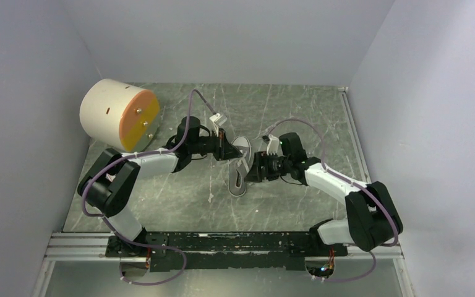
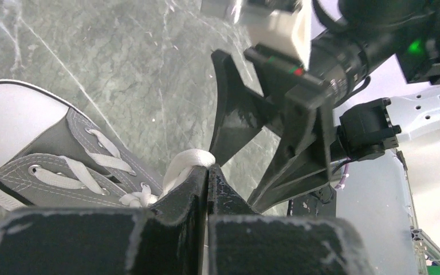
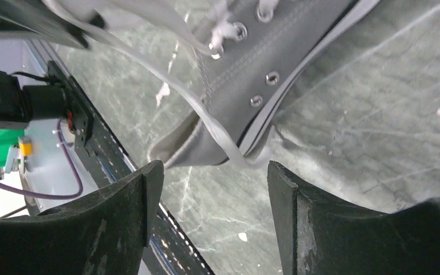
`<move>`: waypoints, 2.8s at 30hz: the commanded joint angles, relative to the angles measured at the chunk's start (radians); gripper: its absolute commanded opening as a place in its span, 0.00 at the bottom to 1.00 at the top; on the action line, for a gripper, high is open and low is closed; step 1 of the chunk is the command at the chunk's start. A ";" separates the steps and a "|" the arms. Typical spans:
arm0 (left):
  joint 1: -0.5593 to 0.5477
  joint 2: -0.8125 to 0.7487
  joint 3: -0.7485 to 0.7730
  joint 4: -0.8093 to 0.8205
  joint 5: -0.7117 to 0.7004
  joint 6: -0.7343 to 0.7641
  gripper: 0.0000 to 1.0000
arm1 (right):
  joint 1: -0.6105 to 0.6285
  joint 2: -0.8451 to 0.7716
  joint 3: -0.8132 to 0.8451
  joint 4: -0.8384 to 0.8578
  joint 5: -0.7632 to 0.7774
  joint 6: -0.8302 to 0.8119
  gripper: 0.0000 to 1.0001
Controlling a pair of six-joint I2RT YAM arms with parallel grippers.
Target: Tie the shoes
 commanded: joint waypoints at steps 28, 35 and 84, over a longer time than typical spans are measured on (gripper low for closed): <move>0.012 -0.014 0.036 -0.084 0.031 0.012 0.05 | 0.044 0.369 0.388 0.265 -0.049 -0.001 0.00; 0.011 -0.027 0.017 -0.075 0.004 -0.010 0.05 | 0.064 0.492 0.413 0.242 -0.208 0.065 0.00; 0.060 0.103 0.263 -0.543 -0.054 -0.033 0.05 | 0.698 0.276 0.215 0.184 0.880 -0.087 0.66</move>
